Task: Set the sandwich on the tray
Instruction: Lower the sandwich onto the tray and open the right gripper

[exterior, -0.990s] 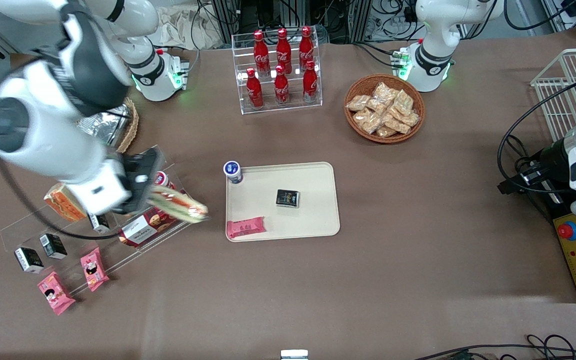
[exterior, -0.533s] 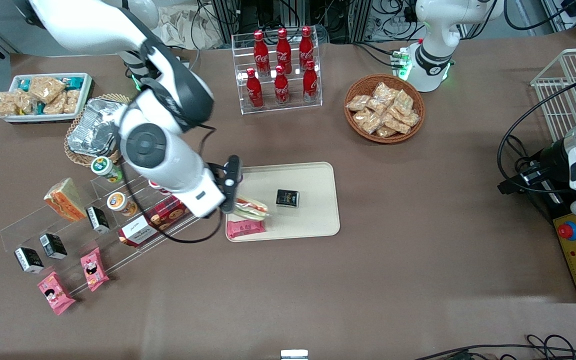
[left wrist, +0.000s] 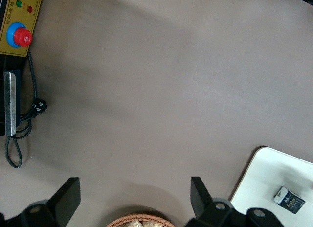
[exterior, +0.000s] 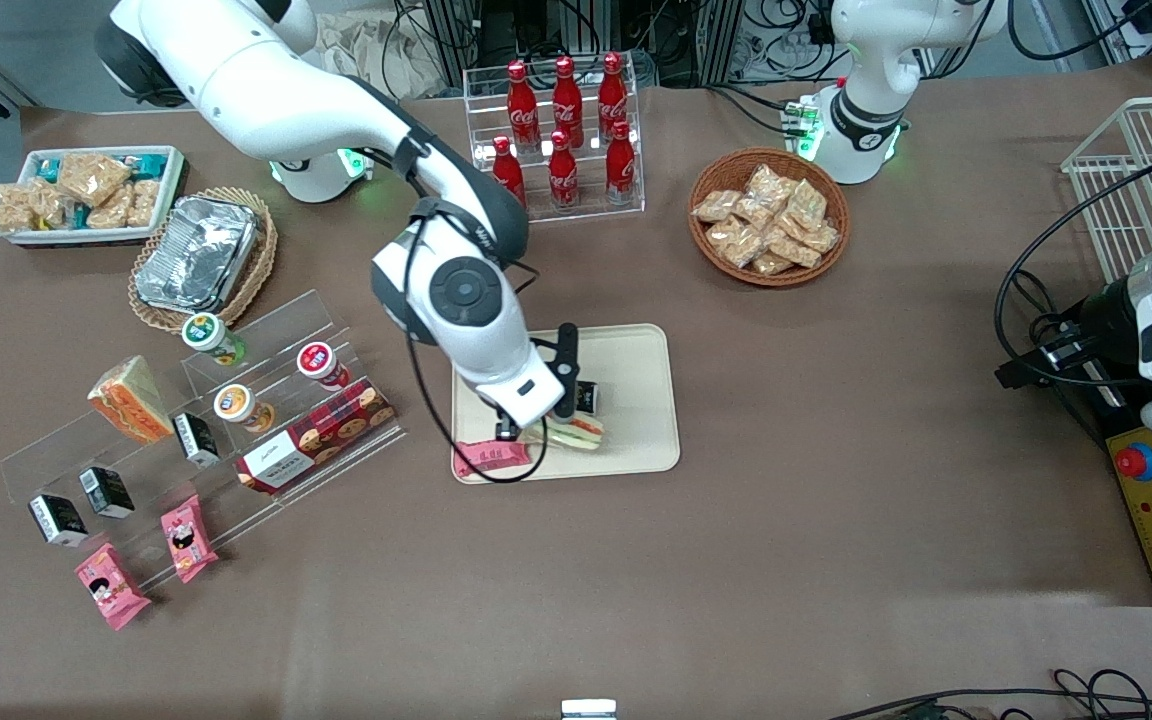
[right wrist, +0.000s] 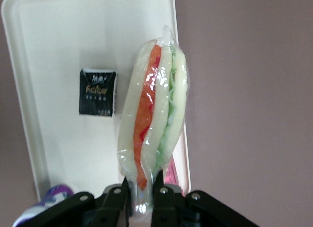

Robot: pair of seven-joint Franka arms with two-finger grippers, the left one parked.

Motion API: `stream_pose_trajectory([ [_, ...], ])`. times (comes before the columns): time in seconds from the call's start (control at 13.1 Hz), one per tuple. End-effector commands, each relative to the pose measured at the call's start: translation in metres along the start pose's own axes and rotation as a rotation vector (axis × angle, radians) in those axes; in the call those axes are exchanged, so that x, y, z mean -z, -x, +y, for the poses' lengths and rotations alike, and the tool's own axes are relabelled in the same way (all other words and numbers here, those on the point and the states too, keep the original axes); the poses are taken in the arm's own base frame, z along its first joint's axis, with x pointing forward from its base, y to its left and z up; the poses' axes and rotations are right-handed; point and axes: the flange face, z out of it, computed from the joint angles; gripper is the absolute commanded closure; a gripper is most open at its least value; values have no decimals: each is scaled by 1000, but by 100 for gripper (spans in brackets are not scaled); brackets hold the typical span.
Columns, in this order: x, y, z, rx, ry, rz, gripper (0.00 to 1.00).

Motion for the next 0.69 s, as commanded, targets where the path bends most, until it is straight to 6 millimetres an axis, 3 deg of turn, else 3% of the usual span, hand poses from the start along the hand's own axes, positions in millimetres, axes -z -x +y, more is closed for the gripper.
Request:
stream_pose_trajectory([
  [0.0, -19, -28, -13, 2, 70, -8, 82],
  [0.38, -66, -42, -19, 55, 110, 6, 81],
  [0.61, -75, -43, -19, 72, 129, 1, 74],
])
